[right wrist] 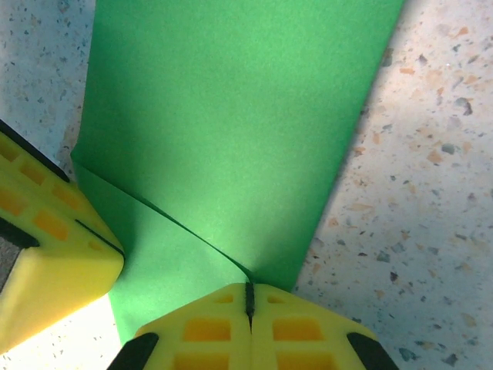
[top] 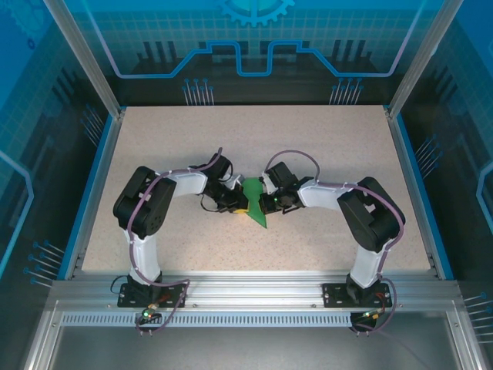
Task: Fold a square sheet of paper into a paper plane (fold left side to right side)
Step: Third fold the triangle at the center of the table.
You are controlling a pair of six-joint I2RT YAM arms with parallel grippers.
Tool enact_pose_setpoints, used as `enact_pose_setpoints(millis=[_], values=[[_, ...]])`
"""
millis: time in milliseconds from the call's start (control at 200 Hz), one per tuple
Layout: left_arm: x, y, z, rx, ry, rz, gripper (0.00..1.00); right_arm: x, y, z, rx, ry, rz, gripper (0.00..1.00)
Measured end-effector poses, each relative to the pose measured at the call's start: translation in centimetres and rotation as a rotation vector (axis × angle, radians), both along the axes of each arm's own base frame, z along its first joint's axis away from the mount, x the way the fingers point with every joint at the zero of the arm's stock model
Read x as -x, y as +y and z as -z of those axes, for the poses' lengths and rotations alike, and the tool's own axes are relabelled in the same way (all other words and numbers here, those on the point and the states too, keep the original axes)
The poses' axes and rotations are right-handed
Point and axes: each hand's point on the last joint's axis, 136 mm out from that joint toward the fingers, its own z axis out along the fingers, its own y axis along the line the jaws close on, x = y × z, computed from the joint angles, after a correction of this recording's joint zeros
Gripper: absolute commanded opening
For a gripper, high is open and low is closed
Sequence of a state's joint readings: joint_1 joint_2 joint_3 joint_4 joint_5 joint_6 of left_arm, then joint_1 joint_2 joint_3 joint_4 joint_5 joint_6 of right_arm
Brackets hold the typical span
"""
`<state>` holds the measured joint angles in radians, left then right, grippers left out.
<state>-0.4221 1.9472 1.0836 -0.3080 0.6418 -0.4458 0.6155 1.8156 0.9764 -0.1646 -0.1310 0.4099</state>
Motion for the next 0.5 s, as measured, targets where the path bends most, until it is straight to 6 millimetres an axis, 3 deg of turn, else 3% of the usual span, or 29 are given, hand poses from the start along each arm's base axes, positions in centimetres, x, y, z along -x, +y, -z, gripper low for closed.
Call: enact_pose_setpoints(millis=[370,500], values=[[0.07,0.27,0.43,-0.018,0.001,-0.005,0.04,0.0,0.05,-0.01,-0.001,0.0,0.0,0.0],[0.05,0.3,0.46,-0.02,0.0,-0.004,0.01,-0.03,0.12,-0.15,-0.003,0.004,0.002,0.1]])
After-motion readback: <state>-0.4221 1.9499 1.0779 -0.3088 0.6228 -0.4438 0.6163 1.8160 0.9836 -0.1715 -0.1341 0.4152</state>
